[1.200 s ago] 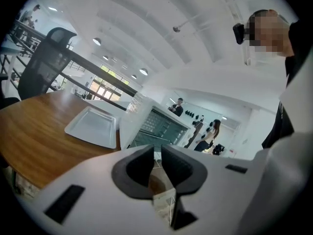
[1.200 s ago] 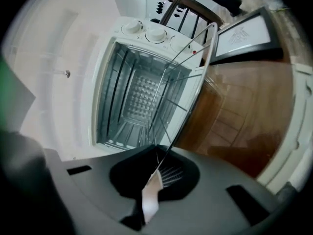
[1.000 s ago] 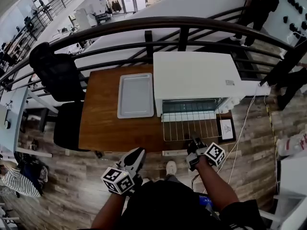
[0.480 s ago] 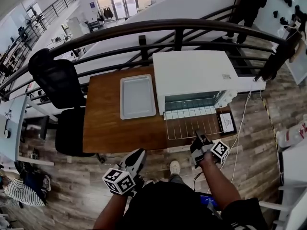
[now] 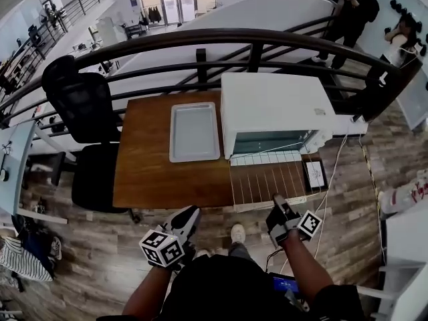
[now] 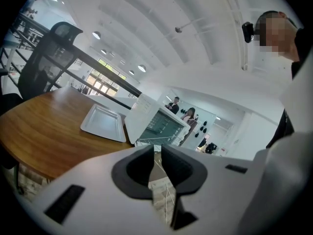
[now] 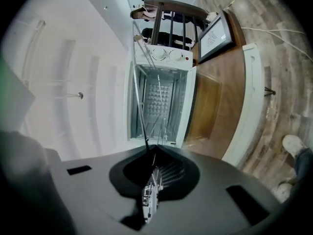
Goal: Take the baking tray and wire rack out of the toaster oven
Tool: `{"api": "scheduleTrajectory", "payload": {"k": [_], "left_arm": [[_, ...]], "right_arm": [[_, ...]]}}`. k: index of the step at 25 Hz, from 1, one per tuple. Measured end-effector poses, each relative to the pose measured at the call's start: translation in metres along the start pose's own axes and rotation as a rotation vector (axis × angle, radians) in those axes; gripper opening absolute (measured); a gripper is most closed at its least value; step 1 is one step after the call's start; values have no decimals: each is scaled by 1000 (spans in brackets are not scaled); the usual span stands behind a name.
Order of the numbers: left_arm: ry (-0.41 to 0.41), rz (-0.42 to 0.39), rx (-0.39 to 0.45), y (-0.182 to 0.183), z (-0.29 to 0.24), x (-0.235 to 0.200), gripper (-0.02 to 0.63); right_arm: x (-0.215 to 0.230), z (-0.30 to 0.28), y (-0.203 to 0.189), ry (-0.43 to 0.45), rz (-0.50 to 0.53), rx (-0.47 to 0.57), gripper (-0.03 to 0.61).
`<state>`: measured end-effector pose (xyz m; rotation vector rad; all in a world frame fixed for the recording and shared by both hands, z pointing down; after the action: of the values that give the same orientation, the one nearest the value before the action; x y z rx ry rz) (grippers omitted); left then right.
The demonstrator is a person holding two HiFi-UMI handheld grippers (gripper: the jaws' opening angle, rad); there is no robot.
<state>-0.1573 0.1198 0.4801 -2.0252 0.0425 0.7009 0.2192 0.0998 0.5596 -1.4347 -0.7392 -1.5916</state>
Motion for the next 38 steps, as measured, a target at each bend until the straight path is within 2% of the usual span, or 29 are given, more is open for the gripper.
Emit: {"api": "scheduleTrajectory", "payload": {"k": [6,12,22,28,38], "left_arm": [[-12,-12,-5,-6,0,-1,54],[-4,-83,-4,-9,19,-10,54],[62,-33,28,-22,70,-47,54],[145,-3,72,-21,103,-69,54],[317,61,175,-11,179,-132,54]], "right_arm": [[-12,19,-34,51,-41,-56,-3],[-19,32,-75,56,-29,-155,-3],[-25,21,-142,72,-32,-352,-3],[-28,-11,-169,74,-33,-490,-3],[-35,-98,-240,113,-22,-713,-3]]}}
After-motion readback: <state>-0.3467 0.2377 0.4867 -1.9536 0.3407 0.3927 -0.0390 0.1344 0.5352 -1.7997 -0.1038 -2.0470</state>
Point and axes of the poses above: the fingertips, and each gripper's own axes: z backward along the fingers, x to its right, y out of its top, the point moved 9 cm from there along z, backward along the fingers, and after that the axes turned 15 degrees about y, right-handed, at the moved point
